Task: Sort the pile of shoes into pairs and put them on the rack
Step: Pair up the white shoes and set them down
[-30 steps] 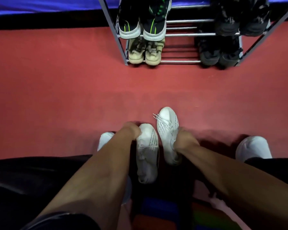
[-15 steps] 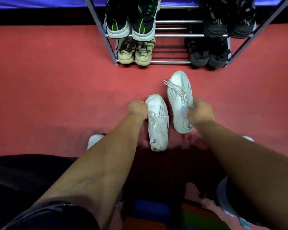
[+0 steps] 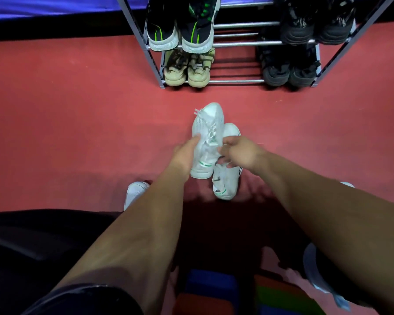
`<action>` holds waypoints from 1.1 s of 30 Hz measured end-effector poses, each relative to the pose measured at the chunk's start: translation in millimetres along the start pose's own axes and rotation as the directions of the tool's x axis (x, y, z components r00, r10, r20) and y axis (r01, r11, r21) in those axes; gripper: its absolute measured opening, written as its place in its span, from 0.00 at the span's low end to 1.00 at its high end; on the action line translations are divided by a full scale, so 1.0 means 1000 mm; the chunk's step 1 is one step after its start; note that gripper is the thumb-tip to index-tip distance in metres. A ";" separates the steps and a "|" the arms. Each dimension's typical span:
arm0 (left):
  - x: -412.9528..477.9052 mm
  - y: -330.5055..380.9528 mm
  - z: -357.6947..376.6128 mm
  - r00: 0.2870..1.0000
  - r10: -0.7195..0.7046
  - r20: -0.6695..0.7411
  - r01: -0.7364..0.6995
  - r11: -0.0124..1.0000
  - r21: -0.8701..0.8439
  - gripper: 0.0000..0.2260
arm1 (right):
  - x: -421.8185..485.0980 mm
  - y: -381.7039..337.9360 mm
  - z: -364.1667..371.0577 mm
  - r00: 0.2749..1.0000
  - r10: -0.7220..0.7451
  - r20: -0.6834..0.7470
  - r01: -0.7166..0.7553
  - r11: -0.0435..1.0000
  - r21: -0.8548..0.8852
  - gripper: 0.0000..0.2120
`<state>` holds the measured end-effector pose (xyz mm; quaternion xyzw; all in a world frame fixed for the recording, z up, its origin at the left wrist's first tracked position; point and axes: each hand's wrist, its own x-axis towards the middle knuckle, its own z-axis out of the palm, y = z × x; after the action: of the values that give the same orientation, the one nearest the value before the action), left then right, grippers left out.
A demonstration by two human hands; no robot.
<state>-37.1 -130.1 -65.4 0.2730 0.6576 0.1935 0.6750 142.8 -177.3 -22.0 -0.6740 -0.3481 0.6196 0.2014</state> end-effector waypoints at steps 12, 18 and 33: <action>-0.008 -0.032 -0.018 0.930 0.111 -0.351 0.104 0.836 0.539 0.33 | -0.020 0.061 0.056 0.938 0.155 -0.311 -0.328 0.688 -0.647 0.60; -0.020 -0.057 -0.018 0.968 0.132 -0.213 0.100 0.576 0.811 0.56 | -0.022 0.080 0.077 0.964 0.009 -0.266 -0.236 0.494 -0.837 0.69; -0.026 -0.041 -0.015 0.967 0.175 -0.184 0.090 0.443 0.892 0.48 | -0.011 0.068 0.063 0.940 0.020 -0.341 -0.275 0.639 -0.719 0.59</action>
<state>-57.5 -176.6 -70.2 0.5776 0.7321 -0.1329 0.3358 96.6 -241.7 -71.7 -0.8086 -0.4826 0.3216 -0.0995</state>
